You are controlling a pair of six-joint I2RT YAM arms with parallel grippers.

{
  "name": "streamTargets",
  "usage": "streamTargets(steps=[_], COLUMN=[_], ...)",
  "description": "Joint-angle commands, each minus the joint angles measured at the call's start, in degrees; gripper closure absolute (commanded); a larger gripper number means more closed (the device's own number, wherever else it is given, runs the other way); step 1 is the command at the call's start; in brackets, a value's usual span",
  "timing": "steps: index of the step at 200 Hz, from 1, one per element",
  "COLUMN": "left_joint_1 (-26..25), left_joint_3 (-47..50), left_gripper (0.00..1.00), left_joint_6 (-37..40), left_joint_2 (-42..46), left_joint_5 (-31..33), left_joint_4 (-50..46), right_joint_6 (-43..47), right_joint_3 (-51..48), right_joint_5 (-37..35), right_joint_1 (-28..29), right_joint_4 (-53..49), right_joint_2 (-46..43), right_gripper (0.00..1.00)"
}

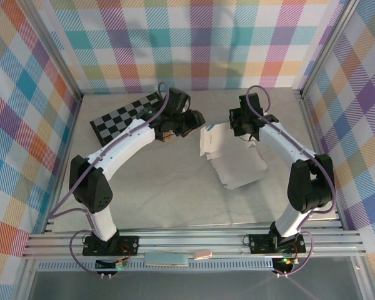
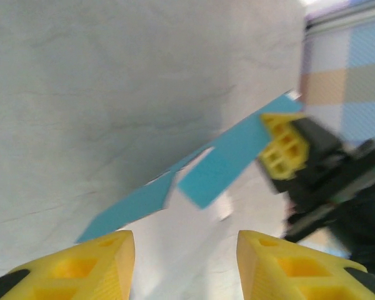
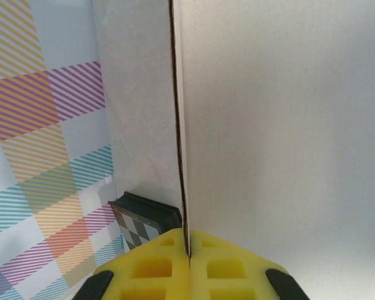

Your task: Fold the paper box

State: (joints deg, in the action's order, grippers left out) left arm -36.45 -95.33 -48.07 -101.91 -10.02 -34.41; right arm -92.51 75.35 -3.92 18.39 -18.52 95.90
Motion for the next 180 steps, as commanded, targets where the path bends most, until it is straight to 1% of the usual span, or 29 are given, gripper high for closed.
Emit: streamTargets(steps=[1,34,64,79,107,137,162,180], left_joint_1=[-0.4,-1.5,-2.7,-3.8,-4.7,-4.8,-4.8,-4.8], left_joint_3=[4.4,9.0,9.2,8.9,7.4,9.1,10.3,10.6], left_gripper=[0.51,0.50,0.49,0.49,0.49,0.49,0.53,0.60], left_joint_6=[10.7,17.8,21.4,23.1,25.2,27.3,28.1,28.6], left_joint_2=[0.9,0.9,-2.0,-3.2,-5.8,-5.9,-5.5,-5.8], left_joint_5=[-1.6,-1.7,-2.3,-1.6,2.6,8.0,6.9,6.2], left_joint_4=[-0.4,4.1,7.0,8.5,9.0,11.7,15.3,16.4], right_joint_6=[0.5,0.6,0.5,0.4,0.1,0.0,0.0,-0.1], right_joint_3=[1.5,1.8,2.3,2.4,2.6,2.8,2.9,3.1], right_joint_5=[0.7,0.8,1.3,1.4,1.9,2.3,3.1,3.8], right_joint_1=[0.0,-0.1,-0.1,0.0,0.0,-0.2,-0.4,-0.6], right_joint_4=[-1.0,-1.4,-1.9,-2.0,-2.4,-3.2,-3.4,-3.7], right_joint_2=[-1.1,-0.9,-0.7,-0.6,-0.7,-0.9,-0.8,-0.6], right_gripper=[1.00,1.00,1.00,1.00,1.00,1.00,1.00,1.00])
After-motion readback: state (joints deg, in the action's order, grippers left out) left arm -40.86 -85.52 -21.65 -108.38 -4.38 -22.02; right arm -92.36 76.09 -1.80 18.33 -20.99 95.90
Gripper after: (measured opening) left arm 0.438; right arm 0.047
